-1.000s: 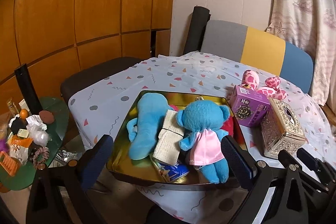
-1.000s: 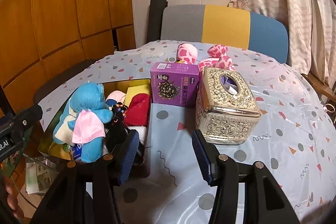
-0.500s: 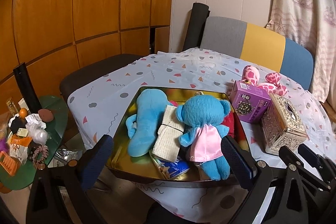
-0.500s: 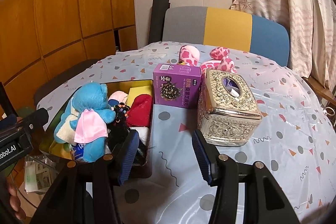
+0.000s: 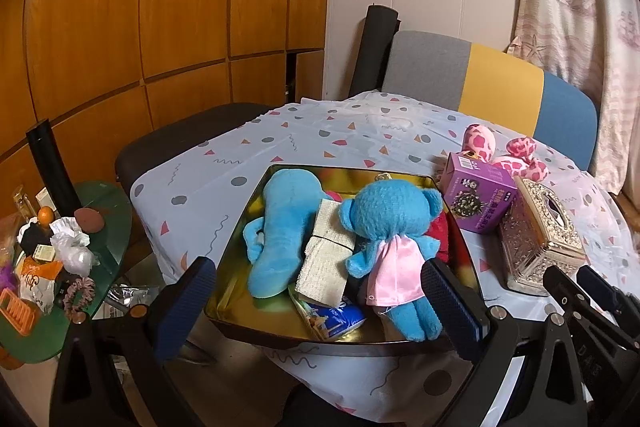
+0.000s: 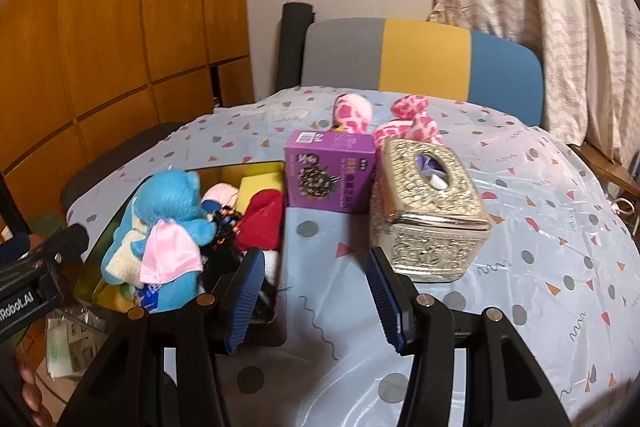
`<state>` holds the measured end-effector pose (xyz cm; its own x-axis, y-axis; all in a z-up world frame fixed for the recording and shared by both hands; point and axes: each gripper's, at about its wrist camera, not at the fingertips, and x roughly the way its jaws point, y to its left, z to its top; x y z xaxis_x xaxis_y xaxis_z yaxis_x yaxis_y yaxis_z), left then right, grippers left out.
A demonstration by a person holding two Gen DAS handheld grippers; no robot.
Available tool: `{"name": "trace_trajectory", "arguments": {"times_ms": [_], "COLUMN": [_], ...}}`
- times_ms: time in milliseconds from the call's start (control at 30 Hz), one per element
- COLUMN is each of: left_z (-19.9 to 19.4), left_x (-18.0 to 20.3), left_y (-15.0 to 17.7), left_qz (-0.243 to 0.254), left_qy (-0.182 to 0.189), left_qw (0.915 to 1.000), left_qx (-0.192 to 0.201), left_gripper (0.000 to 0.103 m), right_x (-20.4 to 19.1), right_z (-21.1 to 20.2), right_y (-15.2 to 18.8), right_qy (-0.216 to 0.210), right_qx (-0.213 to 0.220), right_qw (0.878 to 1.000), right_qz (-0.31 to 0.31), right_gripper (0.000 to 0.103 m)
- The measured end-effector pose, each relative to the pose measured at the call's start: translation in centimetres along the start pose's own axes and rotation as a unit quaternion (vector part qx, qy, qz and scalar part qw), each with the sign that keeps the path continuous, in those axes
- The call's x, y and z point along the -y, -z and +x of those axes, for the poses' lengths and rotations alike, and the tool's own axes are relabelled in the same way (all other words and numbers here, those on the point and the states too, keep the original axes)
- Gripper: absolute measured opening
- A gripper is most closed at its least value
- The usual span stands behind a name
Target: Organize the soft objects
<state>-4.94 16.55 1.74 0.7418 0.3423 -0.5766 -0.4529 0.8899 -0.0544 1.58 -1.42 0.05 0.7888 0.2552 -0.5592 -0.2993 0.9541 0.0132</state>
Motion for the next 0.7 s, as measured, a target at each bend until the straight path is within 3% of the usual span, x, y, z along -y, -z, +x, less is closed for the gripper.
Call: {"name": "trace_trajectory", "arguments": {"times_ms": [700], "left_z": [-0.94], "left_x": [0.94], "left_y": [0.18], "left_qz": [0.014], "left_qy": [0.016], "left_qw": [0.9998], "left_qx": [0.005], "left_gripper": [0.103], "right_x": [0.38], "right_z": [-0.24], "right_y": [0.21], "right_qy": [0.001], "right_qx": [-0.003], "right_qw": [1.0], "right_qz": [0.008], "right_gripper": [0.053]}}
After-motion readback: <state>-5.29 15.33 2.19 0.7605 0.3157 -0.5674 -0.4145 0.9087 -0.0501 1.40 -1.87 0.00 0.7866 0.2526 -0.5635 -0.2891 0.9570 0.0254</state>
